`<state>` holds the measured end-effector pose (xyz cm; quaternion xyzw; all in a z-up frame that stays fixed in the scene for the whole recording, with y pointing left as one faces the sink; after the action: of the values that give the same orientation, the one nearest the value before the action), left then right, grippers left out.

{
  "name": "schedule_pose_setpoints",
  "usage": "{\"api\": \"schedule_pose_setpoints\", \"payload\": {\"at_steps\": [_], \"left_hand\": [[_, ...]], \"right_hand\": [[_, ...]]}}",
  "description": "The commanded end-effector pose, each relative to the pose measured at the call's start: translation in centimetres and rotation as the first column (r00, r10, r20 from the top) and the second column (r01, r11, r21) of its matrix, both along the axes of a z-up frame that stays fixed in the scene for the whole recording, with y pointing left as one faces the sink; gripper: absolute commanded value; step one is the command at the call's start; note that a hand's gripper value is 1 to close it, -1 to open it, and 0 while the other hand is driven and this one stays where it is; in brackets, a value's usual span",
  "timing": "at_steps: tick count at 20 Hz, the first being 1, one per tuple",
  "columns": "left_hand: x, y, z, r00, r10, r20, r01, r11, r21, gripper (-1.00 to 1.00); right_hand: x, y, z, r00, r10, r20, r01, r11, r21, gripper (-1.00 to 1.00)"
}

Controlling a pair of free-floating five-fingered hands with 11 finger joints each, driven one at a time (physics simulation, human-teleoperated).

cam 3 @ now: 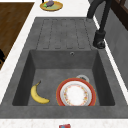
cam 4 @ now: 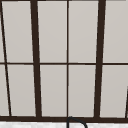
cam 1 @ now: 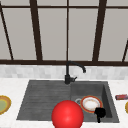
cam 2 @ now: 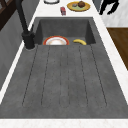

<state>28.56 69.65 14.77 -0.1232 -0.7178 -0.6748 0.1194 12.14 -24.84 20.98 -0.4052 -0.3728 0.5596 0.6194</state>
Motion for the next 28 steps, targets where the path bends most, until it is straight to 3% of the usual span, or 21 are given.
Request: {"api": "schedule_pose_setpoints", "payload": {"at_steps": [1, 4, 8, 10, 11, 13, 15, 18, 20, 21, 22, 24, 28], "left_hand": [[0.9, 0.1, -0.4, 0.9953, -0.096, 0.012, 0.095, 0.9935, 0.062, -1.00], [1.1, 0.1, -2.0, 0.9934, -0.113, 0.021, 0.111, 0.9914, 0.069, -1.00], [1.4, 0.1, -3.5, 0.9924, -0.123, 0.002, 0.122, 0.9888, 0.086, -1.00], [0.6, 0.4, -4.4, 0.9947, -0.103, 0.004, 0.102, 0.9921, 0.073, -1.00], [0.9, 0.5, -5.0, 0.9949, -0.100, 0.000, 0.100, 0.9919, 0.078, -1.00], [1.4, 1.0, -4.7, 0.9953, -0.087, -0.042, 0.090, 0.9936, 0.068, -1.00], [1.6, 0.7, -5.2, 0.9939, -0.109, -0.015, 0.110, 0.9917, 0.067, -1.00], [2.4, 0.5, -5.5, 0.9946, -0.100, -0.027, 0.102, 0.9926, 0.066, -1.00], [2.7, 0.5, -5.6, 0.9939, -0.099, -0.049, 0.102, 0.9930, 0.061, -1.00], [2.5, 0.3, -5.5, 0.9914, -0.103, -0.080, 0.107, 0.9934, 0.042, -1.00], [2.4, -0.2, -5.3, 0.9898, -0.085, -0.114, 0.089, 0.9957, 0.027, -1.00], [2.5, -0.2, -4.3, 0.9848, -0.051, -0.166, 0.060, 0.9969, 0.051, -1.00], [3.3, -0.2, -4.6, 0.9829, -0.053, -0.176, 0.065, 0.9958, 0.064, -1.00]], "right_hand": [[0.0, 0.0, 0.0, 1.000, 0.000, 0.000, 0.000, 1.000, 0.000, 0.00], [0.0, 0.0, 0.0, 1.000, 0.000, 0.000, 0.000, 1.000, 0.000, 0.00], [0.0, 0.0, 0.0, 1.000, 0.000, 0.000, 0.000, 1.000, 0.000, 0.00], [0.0, 0.0, 0.0, 1.000, 0.000, 0.000, 0.000, 1.000, 0.000, 0.00], [0.0, 0.0, 0.0, 1.000, 0.000, 0.000, 0.000, 1.000, 0.000, 0.00], [0.0, 0.0, 0.0, 1.000, 0.000, 0.000, 0.000, 1.000, 0.000, 0.00], [0.0, 0.0, 0.0, 1.000, 0.000, 0.000, 0.000, 1.000, 0.000, 0.00], [0.0, 0.0, 0.0, 1.000, 0.000, 0.000, 0.000, 1.000, 0.000, 0.00], [0.0, 0.0, 0.0, 1.000, 0.000, 0.000, 0.000, 1.000, 0.000, 0.00], [0.0, 0.0, 0.0, 1.000, 0.000, 0.000, 0.000, 1.000, 0.000, 0.00], [0.0, 0.0, 0.0, 1.000, 0.000, 0.000, 0.000, 1.000, 0.000, 0.00], [0.0, 0.0, 0.0, 1.000, 0.000, 0.000, 0.000, 1.000, 0.000, 0.00], [0.0, 0.0, 0.0, 1.000, 0.000, 0.000, 0.000, 1.000, 0.000, 0.00]]}}
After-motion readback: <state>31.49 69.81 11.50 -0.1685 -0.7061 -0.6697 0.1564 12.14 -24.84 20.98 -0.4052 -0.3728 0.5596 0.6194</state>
